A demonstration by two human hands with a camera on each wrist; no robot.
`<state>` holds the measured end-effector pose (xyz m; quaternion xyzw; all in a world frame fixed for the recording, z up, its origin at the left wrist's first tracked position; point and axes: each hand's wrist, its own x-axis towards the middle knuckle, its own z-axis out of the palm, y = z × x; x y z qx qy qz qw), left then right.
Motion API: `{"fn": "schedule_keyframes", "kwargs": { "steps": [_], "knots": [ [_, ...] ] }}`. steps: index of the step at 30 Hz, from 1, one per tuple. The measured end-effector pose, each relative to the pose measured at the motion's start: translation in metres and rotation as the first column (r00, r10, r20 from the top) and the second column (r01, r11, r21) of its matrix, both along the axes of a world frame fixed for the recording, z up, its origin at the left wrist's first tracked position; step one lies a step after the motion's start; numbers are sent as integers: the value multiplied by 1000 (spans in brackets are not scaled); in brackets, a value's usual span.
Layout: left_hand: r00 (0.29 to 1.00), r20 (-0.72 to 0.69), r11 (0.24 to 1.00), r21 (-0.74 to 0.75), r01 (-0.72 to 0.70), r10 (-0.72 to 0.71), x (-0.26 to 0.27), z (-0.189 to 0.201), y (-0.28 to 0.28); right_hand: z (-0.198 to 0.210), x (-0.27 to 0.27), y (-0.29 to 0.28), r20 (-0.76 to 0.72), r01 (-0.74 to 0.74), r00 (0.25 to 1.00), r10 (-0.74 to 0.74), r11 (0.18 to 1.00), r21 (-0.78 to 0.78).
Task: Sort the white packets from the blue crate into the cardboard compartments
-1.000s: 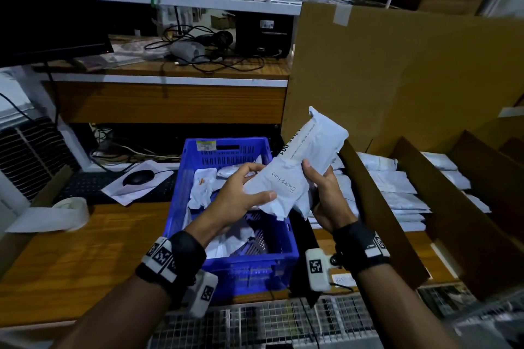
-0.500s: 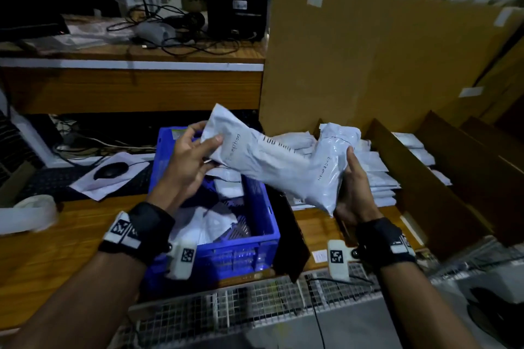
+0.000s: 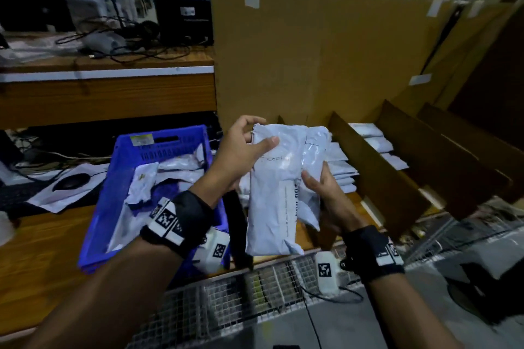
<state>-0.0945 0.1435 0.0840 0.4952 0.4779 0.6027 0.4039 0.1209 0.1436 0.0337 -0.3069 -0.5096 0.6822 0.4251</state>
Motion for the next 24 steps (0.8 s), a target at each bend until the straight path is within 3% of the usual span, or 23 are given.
{"fn": "schedule_keyframes", "kwargs": {
  "steps": [4, 7, 13, 19, 22, 24],
  "knots": [
    [997, 10, 997, -19, 72, -72, 94, -7, 11, 1, 78, -10, 108, 48, 993, -52, 998, 47],
    [993, 41, 993, -31, 112, -111, 168, -6, 14, 1, 146, -19, 94, 128, 987, -132, 991, 46],
    [974, 119, 958, -192, 214, -194, 303, -14, 30, 1, 284, -33, 149, 250, 955, -254, 967, 49],
    [871, 133, 826, -278, 491, -473, 409, -32, 25, 5, 377, -22, 79, 402, 912, -402, 915, 24],
    [841, 95, 793, -293, 534, -532, 448, -35, 43, 3, 416, -7, 52, 426, 903, -427, 904, 37],
    [854, 77, 811, -281, 513, -514, 471, -34, 64, 0, 443, 8, 105, 497, 862, -496, 868, 17]
  ]
}}
